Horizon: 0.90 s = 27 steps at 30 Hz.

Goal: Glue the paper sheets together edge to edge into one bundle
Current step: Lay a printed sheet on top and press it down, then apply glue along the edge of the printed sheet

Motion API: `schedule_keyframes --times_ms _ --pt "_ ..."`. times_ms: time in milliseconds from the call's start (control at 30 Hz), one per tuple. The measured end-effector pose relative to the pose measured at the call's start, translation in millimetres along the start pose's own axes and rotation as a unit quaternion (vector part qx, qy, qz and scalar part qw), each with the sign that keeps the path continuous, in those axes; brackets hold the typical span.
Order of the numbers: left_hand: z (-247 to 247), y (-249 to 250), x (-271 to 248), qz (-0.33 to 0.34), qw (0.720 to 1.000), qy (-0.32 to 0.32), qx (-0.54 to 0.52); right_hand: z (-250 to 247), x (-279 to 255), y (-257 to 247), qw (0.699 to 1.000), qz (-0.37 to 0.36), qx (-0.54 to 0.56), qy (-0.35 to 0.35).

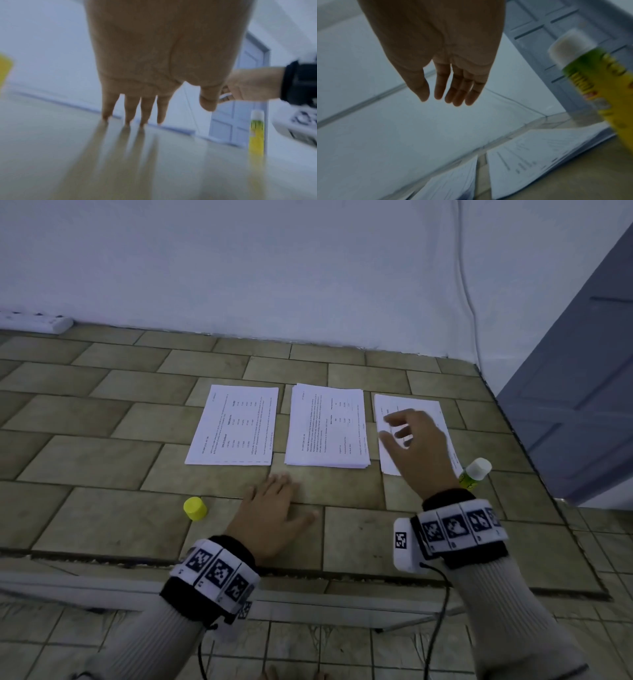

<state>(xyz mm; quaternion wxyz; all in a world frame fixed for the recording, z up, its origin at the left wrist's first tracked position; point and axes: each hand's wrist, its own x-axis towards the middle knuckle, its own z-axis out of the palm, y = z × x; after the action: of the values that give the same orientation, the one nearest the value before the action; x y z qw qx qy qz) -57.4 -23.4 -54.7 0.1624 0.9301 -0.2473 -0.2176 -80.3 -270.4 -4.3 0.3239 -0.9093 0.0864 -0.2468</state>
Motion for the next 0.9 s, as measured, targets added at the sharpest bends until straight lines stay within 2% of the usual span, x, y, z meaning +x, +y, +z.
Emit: schedule_keyframes --times_ms 67,133,200,267,367,433,500,600,733,900 --pt "-21 8 -6 0.006 0.996 -0.043 -0.072 -17 -9 2 0.997 -0.026 0.011 0.066" --pt "-41 14 -10 0.020 0.992 -0.059 -0.105 -30 -18 8 0.992 -0.019 0.014 0.122" --pt "-58 15 -7 0.021 0.993 -0.029 -0.110 -41 -28 12 0.984 0.020 0.013 0.175" --pt "-74 13 1 0.010 0.993 0.016 -0.119 -48 -35 16 0.974 0.090 0.019 0.208" --pt "-87 -4 27 -0.044 0.995 0.065 -0.057 -52 -42 23 0.958 0.217 0.032 0.184" --pt "-87 -22 51 -0.095 0.992 0.083 0.010 -49 -45 33 0.951 0.266 0.045 0.152" --pt "-84 -38 72 -0.135 0.985 0.087 0.056 -45 -48 44 0.950 0.279 0.040 0.136" --pt "-77 -52 90 -0.172 0.978 0.061 0.104 -40 -49 53 0.950 0.280 0.031 0.132" --pt "-67 -60 101 -0.170 0.975 0.033 0.140 -38 -48 60 0.951 0.279 0.032 0.125" --pt "-66 -62 99 -0.154 0.975 0.052 0.153 -37 -49 63 0.952 0.283 0.024 0.113"
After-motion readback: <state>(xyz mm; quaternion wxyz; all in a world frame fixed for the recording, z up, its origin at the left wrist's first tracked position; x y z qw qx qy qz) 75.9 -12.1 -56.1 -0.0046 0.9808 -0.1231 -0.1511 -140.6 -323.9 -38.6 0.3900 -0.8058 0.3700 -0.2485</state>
